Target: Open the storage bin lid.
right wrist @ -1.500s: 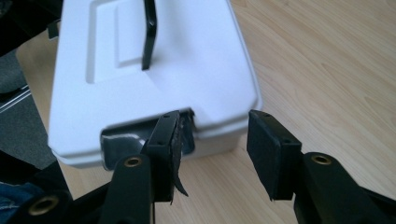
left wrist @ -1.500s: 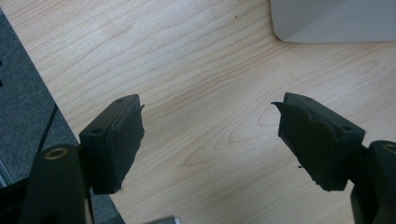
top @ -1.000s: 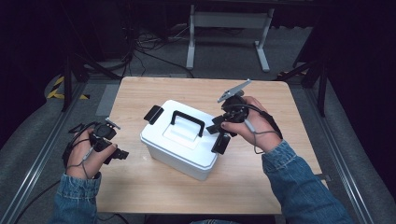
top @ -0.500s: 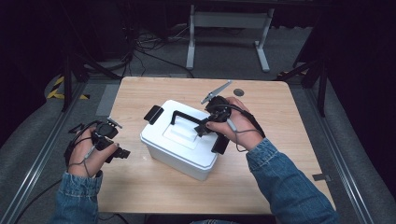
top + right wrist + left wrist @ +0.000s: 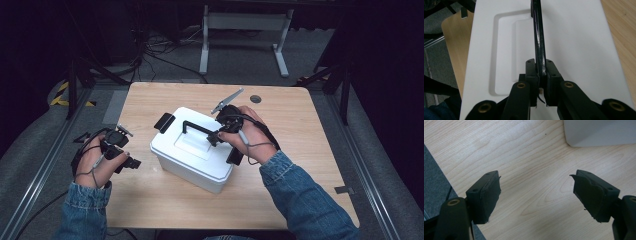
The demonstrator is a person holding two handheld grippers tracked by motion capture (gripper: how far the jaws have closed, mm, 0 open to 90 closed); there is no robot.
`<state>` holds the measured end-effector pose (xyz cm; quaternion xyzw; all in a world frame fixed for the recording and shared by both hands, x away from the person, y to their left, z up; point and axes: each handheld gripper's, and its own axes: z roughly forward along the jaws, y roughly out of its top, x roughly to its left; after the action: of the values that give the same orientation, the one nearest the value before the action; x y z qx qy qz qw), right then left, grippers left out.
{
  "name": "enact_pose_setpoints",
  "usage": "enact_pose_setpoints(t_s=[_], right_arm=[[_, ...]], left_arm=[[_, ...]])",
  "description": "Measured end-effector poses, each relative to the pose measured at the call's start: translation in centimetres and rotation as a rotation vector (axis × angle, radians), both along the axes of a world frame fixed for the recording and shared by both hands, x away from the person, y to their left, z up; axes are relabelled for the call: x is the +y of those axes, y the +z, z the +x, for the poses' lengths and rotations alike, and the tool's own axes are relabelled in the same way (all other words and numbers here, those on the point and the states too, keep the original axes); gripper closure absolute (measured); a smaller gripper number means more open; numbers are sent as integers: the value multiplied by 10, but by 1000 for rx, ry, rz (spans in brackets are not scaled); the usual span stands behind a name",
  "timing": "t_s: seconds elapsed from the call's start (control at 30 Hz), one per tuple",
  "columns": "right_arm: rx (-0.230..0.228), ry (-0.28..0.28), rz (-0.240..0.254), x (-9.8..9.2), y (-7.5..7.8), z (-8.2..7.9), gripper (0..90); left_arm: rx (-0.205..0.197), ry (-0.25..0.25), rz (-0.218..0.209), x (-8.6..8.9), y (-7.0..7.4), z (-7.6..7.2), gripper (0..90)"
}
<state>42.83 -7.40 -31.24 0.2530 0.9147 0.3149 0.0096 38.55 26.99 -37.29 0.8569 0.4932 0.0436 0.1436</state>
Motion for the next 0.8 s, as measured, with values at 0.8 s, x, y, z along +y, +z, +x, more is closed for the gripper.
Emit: enact_pose_setpoints(t_s=[0.8], right_arm=[[-57, 8, 100, -2, 20, -10, 854]], left_arm=[[-11, 5, 4, 3, 0, -1, 221]])
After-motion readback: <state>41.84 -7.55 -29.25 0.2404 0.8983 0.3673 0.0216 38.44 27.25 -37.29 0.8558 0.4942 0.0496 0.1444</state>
